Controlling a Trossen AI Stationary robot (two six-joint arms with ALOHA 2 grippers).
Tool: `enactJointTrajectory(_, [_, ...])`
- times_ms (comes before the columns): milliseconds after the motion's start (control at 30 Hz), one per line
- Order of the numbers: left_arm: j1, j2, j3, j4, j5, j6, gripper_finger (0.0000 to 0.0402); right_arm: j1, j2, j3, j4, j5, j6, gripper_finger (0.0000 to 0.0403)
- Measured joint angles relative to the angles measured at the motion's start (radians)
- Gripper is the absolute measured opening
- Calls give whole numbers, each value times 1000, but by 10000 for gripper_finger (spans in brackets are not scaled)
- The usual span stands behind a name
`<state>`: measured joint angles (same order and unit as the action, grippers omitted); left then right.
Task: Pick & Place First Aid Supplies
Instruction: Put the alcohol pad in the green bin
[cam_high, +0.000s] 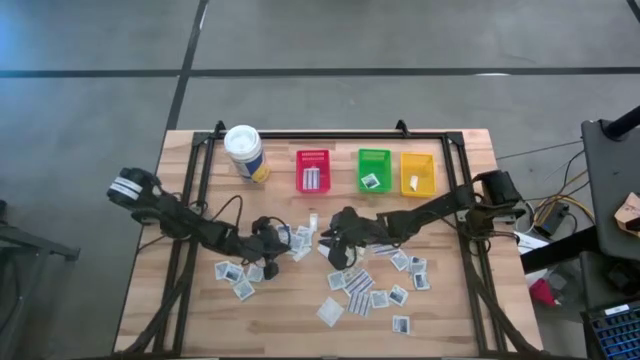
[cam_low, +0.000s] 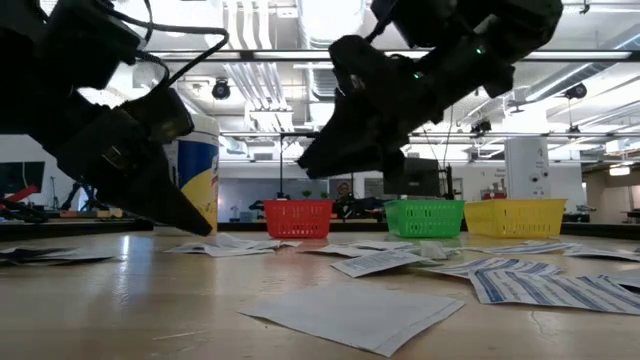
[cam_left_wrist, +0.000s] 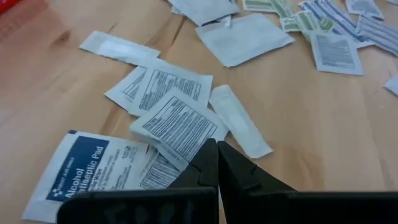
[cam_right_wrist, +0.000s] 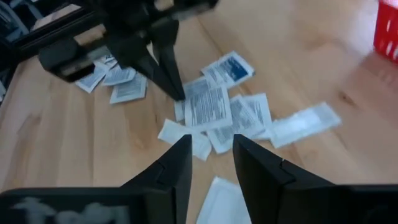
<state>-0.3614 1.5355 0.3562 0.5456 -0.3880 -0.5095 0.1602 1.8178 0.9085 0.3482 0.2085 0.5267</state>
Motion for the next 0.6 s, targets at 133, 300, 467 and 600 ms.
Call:
enactJointTrajectory(133, [0, 54, 19, 7, -4, 2, 0, -3, 13, 33, 4, -5, -73, 129])
enactJointTrajectory(300, [0, 84, 32, 14, -7, 12, 0, -20, 60, 77, -1, -19, -119, 130])
enactJointTrajectory(467, [-2, 80, 30, 8, -5, 13, 0, -41, 135, 143, -1, -74, -143, 130])
enactJointTrajectory(600, [-2, 73, 25, 4, 1, 20, 0, -63, 193, 208, 1, -154, -161, 131])
